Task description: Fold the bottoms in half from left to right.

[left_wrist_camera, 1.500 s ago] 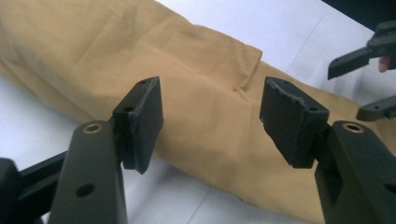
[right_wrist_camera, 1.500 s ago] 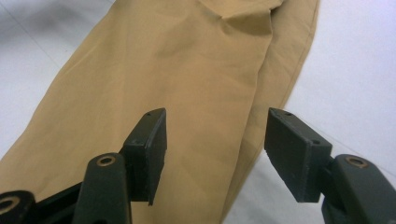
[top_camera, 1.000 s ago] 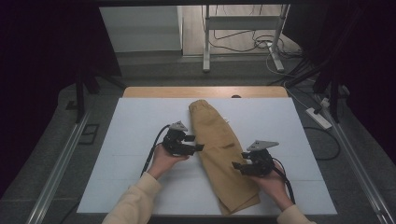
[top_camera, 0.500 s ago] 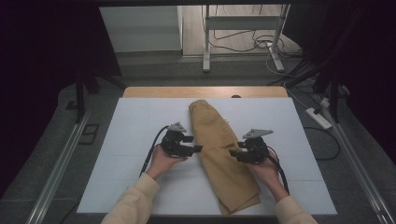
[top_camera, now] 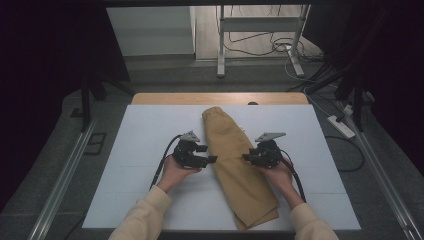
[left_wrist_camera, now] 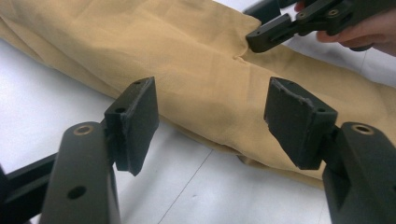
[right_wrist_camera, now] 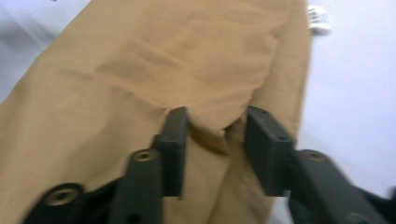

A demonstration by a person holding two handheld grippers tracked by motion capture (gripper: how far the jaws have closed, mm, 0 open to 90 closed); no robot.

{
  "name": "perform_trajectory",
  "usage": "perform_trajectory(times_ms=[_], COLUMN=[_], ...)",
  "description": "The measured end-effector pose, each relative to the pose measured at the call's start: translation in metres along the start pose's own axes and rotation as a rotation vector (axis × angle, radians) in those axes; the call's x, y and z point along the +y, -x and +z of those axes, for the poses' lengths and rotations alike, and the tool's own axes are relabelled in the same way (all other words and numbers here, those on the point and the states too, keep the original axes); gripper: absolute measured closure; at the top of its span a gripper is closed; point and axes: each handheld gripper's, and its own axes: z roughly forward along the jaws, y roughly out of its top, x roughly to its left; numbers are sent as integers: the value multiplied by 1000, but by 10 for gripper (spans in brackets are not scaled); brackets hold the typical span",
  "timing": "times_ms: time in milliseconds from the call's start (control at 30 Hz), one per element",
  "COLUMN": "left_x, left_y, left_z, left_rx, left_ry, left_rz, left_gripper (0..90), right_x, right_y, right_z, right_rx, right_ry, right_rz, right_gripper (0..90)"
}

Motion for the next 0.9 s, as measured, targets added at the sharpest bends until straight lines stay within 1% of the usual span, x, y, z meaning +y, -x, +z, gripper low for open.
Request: perform_trajectory(times_ms=[33,67,100,167,333,633,900], left_x=[0,0,0,0,-1,-1,-1], left_y=[0,0,0,-1,-1,-1,-2], left_z=[0,-1,-1,-1,-2,-3,-6], left_rx=[0,1,1,2,4,7,12], left_ry=[1,3,3,1,-2,2,11], left_rz=[-1,-2,-3,-4,-4,-3,-6], left_gripper=[346,346,346,344,340,338,337], right_x=[0,0,0,1,-1,-7,-8], right_y=[-1,-2,-2,-2,3,6,7], right_z=[0,0,-1,-4,-10,-10,-12], right_rx=[-3,-8,-10,-12,-26,-52,-65], right_ry=[-9,-16,-18,-22,-28,-78,-99], right_rz=[-16,-30,-35,-25,19,26,36], right_gripper=[763,813,841,872,876,875,875])
